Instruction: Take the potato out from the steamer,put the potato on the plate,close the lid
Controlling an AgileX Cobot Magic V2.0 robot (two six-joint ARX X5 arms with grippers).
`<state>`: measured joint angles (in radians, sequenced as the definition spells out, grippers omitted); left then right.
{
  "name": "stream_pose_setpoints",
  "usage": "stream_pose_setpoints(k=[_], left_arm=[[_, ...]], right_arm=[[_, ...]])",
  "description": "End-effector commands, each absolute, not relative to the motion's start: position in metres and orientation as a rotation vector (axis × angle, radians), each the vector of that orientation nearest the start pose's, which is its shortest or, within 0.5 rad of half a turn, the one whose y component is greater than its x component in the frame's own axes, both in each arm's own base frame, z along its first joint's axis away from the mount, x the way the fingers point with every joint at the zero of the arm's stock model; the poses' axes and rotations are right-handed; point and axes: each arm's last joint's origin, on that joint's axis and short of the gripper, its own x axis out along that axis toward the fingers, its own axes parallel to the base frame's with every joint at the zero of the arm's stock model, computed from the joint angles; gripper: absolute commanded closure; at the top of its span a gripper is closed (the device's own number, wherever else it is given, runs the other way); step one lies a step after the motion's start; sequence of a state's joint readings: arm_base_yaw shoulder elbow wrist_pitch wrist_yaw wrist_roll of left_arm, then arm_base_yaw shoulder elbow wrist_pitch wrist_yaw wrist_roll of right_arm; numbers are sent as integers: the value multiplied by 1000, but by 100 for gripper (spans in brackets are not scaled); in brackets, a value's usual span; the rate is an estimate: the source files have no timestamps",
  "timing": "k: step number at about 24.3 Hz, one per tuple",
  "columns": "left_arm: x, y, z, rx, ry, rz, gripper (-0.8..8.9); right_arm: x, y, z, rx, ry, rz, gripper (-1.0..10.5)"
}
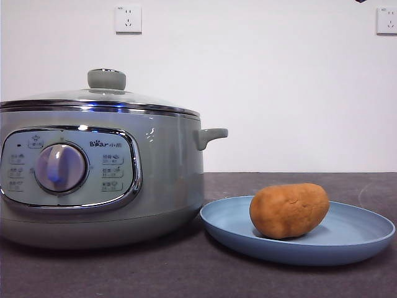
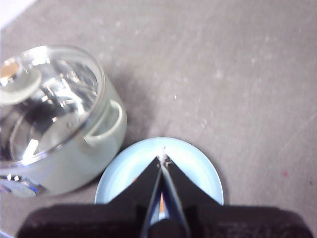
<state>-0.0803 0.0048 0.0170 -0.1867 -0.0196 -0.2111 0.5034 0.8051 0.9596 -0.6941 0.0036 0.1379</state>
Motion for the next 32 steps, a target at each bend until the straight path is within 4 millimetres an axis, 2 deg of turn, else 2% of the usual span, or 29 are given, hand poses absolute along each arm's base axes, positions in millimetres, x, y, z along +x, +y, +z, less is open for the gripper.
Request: stream_pose_setpoints(k=[1,3,6,9,11,13,15,17,20,23,26,28,32], left_arm=[[96,-7,147,-196,187,-34,816],[96,-7,147,-196,186,-34,816],[96,-7,147,-196,186,-34,816],[96,-7,147,-196,186,-34,816],[96,-7,147,-196,186,-34,816],[96,-7,147,-196,186,-34,816],[96,-7,147,-196,186,-34,816],[96,-7,147,-196,186,-34,816],[96,-7,147,-196,186,-34,816],[96,-7,147,-196,186,-34,816],[96,-7,147,-196,186,-34,816],[96,-7,147,-196,186,-34,816],[96,-7,147,-196,186,-34,816]], right_arm=[[134,70,345,-28,528,437,958],[143,63,343,-18,540,376,958],[153,30,341,108,554,165,958],[144,5,347,129,500,44,957],[134,-1,351,35,420,26,945],[128,-1,347,-33,283,37,946],[125,0,325,-36,159,41,946],[123,0,286,-27,99,43,946],[118,0,236,18,105,43,946],[113,1,197,74,116,43,946],[108,3,170,94,97,63,946],[105,5,158,111,86,83,946],[96,7,157,102,88,106,946]])
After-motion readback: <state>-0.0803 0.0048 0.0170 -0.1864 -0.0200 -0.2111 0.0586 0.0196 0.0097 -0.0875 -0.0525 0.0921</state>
